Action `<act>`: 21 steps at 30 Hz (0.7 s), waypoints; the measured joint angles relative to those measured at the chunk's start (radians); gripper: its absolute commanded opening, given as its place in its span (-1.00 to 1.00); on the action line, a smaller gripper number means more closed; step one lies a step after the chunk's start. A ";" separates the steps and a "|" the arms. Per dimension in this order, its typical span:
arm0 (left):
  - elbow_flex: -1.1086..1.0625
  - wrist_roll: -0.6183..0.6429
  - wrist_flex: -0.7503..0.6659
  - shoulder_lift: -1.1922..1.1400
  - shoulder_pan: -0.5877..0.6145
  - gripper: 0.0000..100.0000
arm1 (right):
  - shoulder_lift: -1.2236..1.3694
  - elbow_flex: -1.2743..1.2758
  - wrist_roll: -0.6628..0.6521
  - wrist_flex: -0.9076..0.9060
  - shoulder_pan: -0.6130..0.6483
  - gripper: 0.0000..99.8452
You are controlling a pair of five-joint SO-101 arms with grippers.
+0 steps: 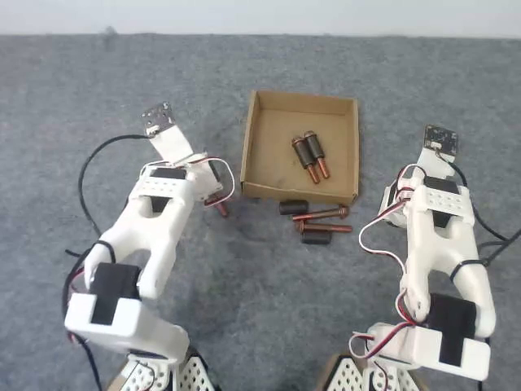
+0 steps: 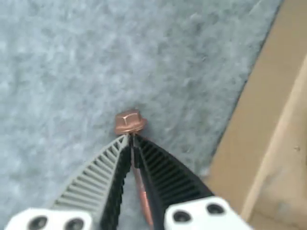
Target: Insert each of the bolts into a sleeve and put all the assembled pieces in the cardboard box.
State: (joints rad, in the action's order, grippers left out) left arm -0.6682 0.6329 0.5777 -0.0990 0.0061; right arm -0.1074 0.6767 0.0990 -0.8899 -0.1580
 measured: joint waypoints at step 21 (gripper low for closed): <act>0.140 -0.003 0.255 0.051 0.002 -0.97 | 0.000 0.000 0.000 0.000 0.000 -0.99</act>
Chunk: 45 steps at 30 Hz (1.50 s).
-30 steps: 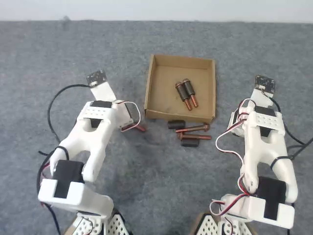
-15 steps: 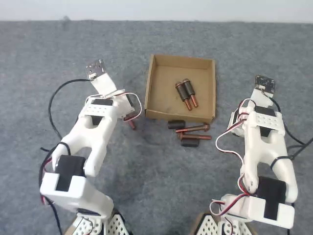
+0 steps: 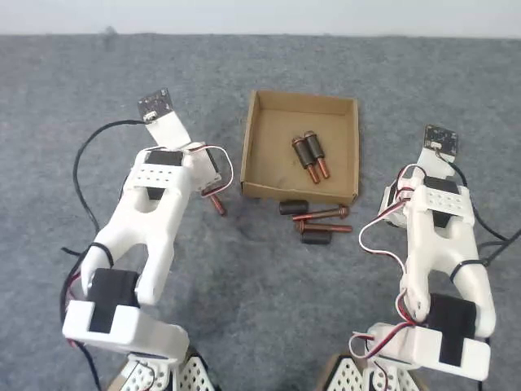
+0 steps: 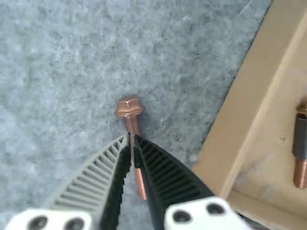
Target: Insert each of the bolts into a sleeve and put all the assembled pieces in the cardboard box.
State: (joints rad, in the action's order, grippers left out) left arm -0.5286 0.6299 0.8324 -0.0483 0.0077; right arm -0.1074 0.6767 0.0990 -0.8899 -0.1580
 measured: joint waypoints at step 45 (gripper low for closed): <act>0.249 0.002 0.095 -0.322 0.057 -0.90 | 0.000 0.000 0.000 0.000 0.000 -0.99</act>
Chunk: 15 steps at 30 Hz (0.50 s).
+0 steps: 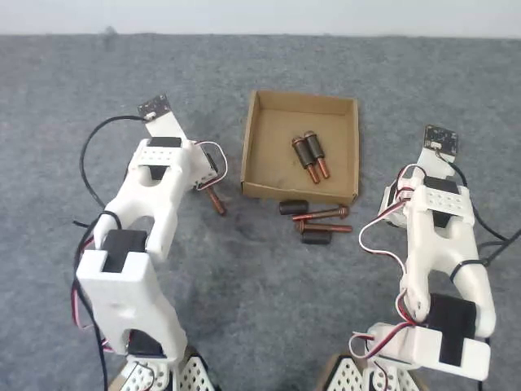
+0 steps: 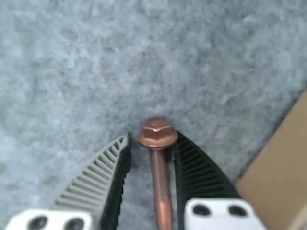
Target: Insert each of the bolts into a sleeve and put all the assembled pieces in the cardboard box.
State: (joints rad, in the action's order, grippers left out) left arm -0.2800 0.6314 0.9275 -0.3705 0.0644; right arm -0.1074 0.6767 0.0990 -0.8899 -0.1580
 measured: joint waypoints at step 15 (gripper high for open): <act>0.014 0.000 0.017 -0.008 -0.002 -0.97 | 0.000 0.000 0.000 0.000 0.000 -0.99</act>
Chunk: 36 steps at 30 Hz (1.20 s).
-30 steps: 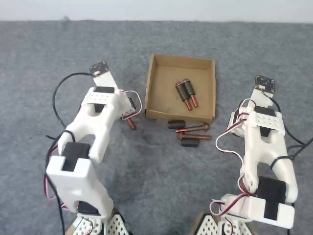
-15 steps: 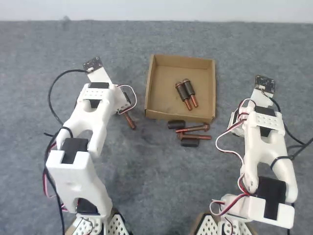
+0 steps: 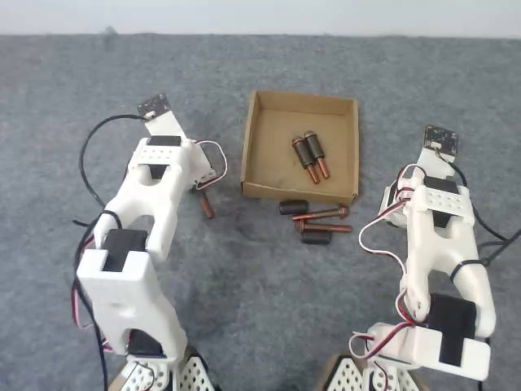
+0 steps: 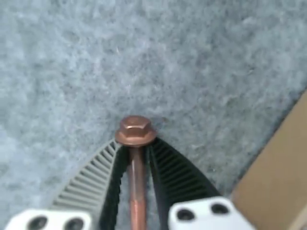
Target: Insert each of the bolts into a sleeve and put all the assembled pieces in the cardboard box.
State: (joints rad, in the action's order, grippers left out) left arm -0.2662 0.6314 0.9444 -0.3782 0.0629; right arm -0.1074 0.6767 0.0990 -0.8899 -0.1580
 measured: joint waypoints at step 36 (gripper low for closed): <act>-0.196 -0.305 -0.068 0.180 0.077 -0.98 | -0.034 -0.101 0.000 0.069 0.025 -0.98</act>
State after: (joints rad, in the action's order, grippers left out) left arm -0.4626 0.3261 0.8769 -0.1987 0.1396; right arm -0.1412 0.5754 0.0990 -0.8209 -0.1335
